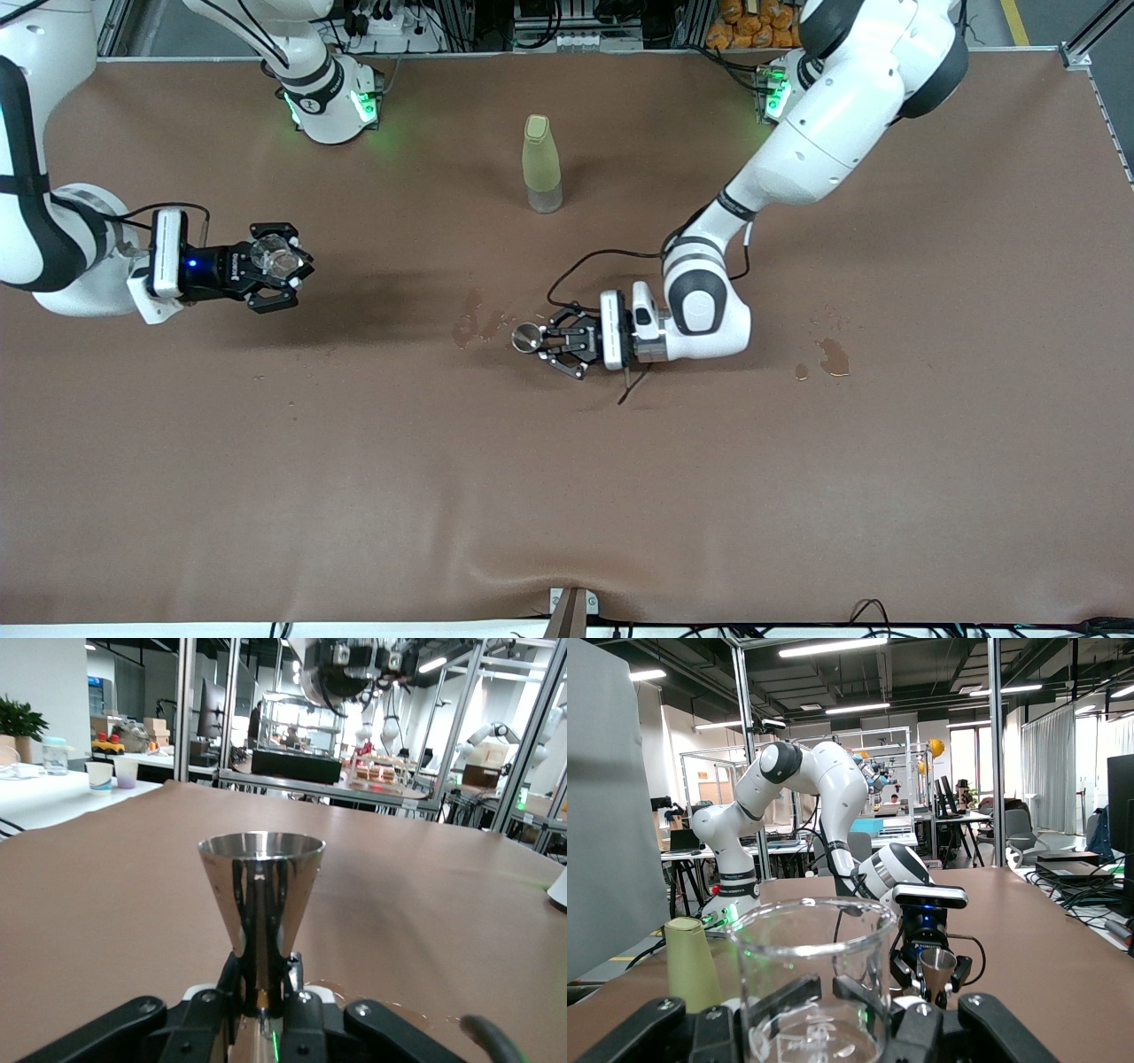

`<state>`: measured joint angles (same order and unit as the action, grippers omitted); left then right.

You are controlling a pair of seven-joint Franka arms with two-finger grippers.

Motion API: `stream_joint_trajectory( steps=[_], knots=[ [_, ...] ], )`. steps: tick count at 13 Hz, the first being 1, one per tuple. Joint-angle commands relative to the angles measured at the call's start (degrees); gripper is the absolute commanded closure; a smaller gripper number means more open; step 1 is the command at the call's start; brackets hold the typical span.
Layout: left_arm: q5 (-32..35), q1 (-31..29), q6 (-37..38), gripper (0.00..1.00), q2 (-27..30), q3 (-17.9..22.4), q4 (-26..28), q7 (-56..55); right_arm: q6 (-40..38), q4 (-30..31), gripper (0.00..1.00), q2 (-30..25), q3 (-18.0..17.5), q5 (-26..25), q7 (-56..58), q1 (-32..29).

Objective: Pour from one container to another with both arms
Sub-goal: 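Move the jigger above the beaker held by the right gripper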

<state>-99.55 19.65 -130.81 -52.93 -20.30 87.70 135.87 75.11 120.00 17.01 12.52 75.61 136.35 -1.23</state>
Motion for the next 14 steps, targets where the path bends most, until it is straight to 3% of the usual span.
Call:
stream_joint_trajectory(
  steps=[1,10,14],
  knots=[
    [-2.5,3.6,-2.4,1.0,-1.0,1.0,-2.9,0.3,2.0,4.5,1.0,-2.7,3.4,4.3,-1.3,6.2],
    [-9.1,12.3,-8.0,1.0,-1.8,1.4,-6.8,-0.1,12.8,9.3,1.0,-2.5,2.4,17.6,0.0,21.4],
    [-9.6,13.0,-8.4,1.0,-1.6,1.4,-7.0,0.0,18.7,12.6,1.0,-2.0,-3.5,28.2,5.2,24.9]
  ],
)
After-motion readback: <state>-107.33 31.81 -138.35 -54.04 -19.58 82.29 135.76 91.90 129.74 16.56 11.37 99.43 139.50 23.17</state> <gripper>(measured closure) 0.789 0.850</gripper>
